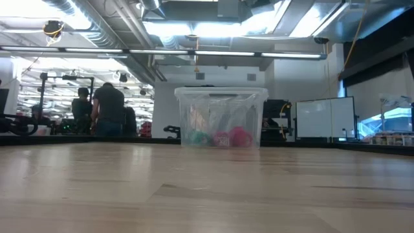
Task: Roll bandage
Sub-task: Roll the green bandage
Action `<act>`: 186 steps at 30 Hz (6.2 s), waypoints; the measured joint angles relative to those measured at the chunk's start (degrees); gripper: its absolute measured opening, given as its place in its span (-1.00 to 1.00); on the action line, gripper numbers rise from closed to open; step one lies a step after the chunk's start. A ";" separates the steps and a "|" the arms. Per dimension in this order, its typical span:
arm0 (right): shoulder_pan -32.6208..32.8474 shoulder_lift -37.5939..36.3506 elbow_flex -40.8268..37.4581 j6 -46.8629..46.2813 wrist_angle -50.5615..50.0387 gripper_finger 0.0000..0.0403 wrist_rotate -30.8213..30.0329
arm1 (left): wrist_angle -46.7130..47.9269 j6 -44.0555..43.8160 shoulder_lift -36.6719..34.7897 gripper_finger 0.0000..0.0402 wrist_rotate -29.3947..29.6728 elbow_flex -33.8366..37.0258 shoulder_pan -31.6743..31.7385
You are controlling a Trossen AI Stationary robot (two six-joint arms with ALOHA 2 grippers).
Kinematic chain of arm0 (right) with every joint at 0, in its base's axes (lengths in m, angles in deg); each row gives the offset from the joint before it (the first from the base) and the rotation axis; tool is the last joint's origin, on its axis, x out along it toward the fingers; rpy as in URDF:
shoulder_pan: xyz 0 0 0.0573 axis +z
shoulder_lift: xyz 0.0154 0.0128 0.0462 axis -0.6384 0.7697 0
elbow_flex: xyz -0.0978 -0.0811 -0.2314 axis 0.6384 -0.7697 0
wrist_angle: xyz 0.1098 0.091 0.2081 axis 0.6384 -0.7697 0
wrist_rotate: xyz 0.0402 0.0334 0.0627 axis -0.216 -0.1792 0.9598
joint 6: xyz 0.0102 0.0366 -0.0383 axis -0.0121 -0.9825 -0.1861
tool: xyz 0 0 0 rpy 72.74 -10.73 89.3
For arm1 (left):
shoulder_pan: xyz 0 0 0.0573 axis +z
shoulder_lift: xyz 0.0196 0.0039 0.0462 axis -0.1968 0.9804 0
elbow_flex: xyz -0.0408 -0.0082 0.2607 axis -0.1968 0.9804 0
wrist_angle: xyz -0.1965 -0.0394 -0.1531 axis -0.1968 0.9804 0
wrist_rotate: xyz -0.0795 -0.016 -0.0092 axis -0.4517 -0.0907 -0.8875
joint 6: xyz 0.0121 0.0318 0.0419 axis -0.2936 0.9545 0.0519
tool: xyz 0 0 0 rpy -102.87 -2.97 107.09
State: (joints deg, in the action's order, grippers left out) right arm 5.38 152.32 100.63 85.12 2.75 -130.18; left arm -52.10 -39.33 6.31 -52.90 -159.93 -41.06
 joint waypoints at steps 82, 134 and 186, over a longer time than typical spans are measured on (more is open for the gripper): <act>1.09 -2.20 -19.93 -25.21 5.75 0.27 22.89 | 2.09 5.38 -1.80 -0.91 -4.11 -0.02 -2.50; -11.28 -5.29 -27.23 8.54 43.91 -0.89 33.90 | 5.25 -1.27 -1.79 -0.91 4.11 -0.02 -2.85; -6.57 -10.41 -29.86 -5.61 39.20 0.19 36.47 | 0.09 4.75 -2.49 -0.91 5.60 -0.02 -3.94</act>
State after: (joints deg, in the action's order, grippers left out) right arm -1.19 141.92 70.77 79.51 41.95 -93.71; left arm -52.01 -34.58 3.82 -47.31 -159.95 -44.99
